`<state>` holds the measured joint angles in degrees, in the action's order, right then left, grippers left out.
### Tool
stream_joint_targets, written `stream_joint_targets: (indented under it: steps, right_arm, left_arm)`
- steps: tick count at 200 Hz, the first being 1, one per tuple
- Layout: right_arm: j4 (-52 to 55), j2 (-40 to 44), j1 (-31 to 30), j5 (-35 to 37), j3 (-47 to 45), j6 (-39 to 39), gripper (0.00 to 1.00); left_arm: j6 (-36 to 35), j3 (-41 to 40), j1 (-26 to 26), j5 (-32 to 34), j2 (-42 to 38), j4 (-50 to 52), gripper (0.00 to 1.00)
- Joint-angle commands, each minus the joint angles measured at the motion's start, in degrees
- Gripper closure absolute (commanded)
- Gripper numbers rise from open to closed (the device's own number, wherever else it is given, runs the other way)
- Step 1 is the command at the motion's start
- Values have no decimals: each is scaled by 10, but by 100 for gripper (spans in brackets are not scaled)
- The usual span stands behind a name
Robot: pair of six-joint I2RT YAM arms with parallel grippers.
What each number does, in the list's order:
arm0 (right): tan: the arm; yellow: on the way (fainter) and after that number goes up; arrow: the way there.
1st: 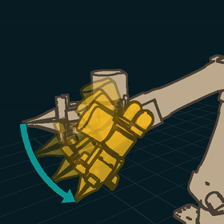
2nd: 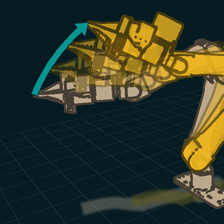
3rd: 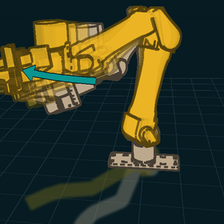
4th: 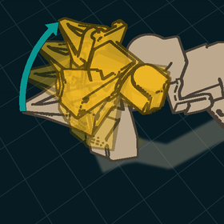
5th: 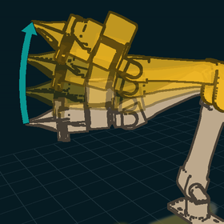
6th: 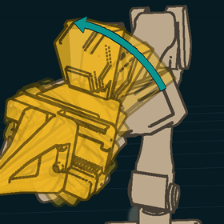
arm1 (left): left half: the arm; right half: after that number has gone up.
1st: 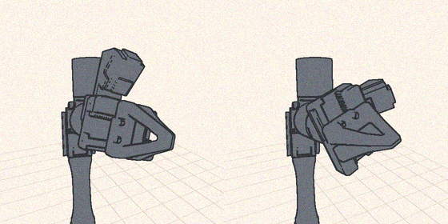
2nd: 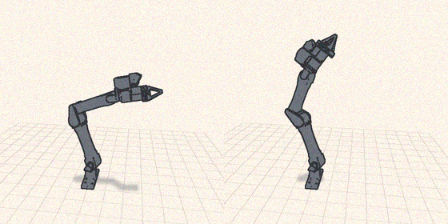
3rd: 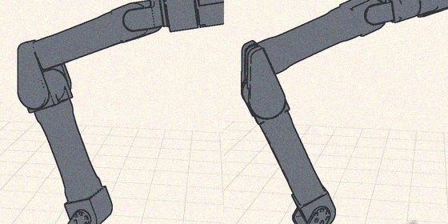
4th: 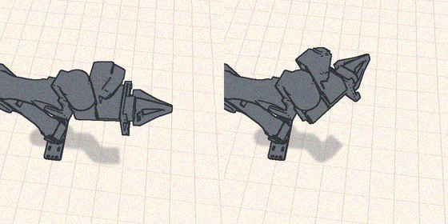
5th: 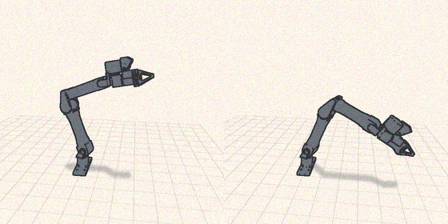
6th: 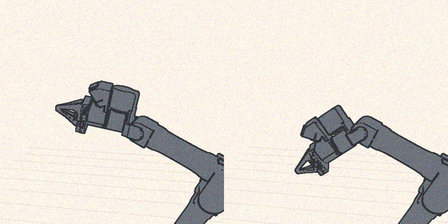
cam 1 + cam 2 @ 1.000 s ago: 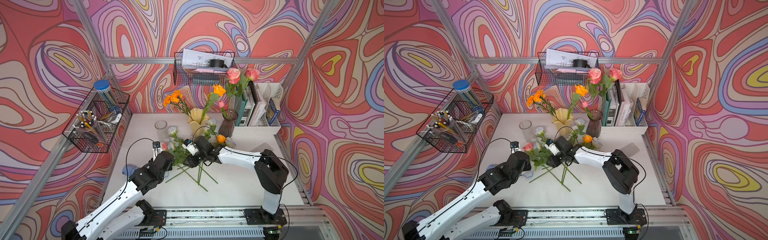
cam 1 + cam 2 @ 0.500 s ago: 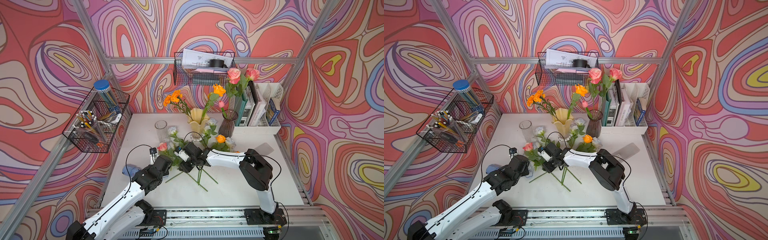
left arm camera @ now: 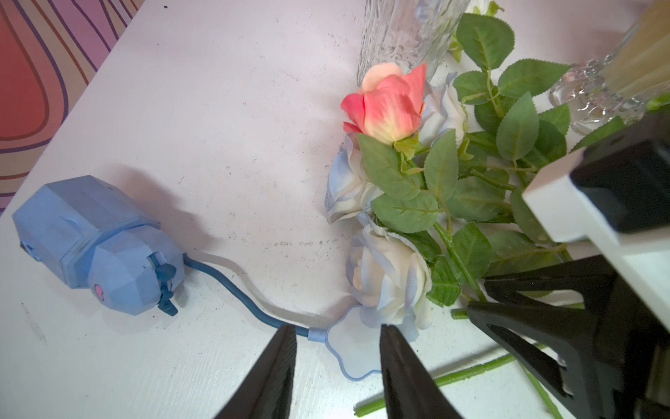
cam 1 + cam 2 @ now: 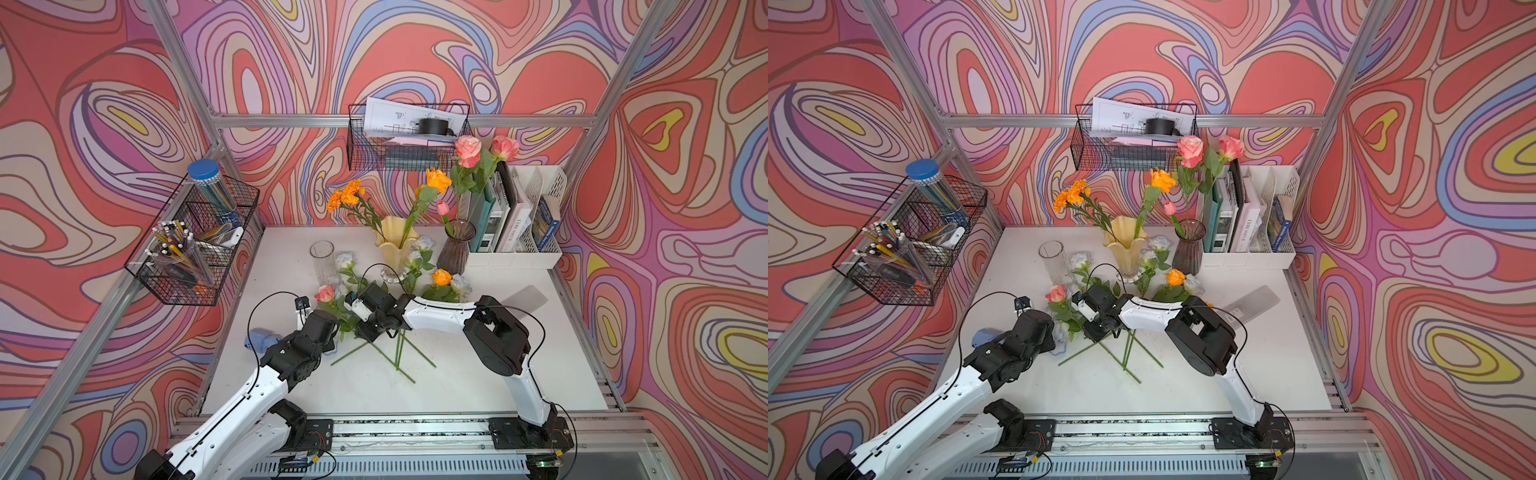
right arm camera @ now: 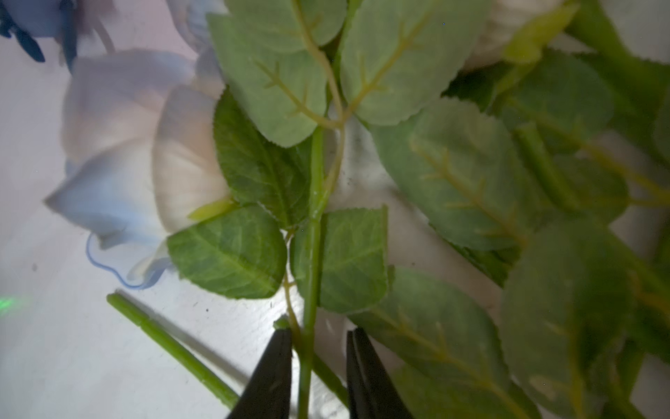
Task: Arrange the flowers in different vases according to their colors
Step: Pick up the flower at the center of the board, then insert the flower into the vase.
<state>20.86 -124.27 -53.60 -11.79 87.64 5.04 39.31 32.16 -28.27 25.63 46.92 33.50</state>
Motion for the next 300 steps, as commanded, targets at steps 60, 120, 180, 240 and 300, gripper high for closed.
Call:
stream_joint_targets:
  steps: [60, 120, 180, 240, 300]
  right_arm:
    - [13, 63, 0, 42, -4, -8, 95]
    - [44, 198, 0, 101, -80, -11, 99]
    - [53, 388, 13, 158, -150, 11, 100]
    - [-37, 552, 66, 234, -120, -43, 100]
    - [-421, 619, 177, 317, -187, -162, 100]
  left_arm:
    - [-21, -3, 25, -11, -3, -18, 56]
    - [-27, 8, 26, -11, 4, -29, 56]
    - [-34, 21, 27, -16, 4, -32, 57]
    - [-38, 21, 27, -18, -4, -32, 59]
    - [-62, 4, 27, -67, 0, -93, 59]
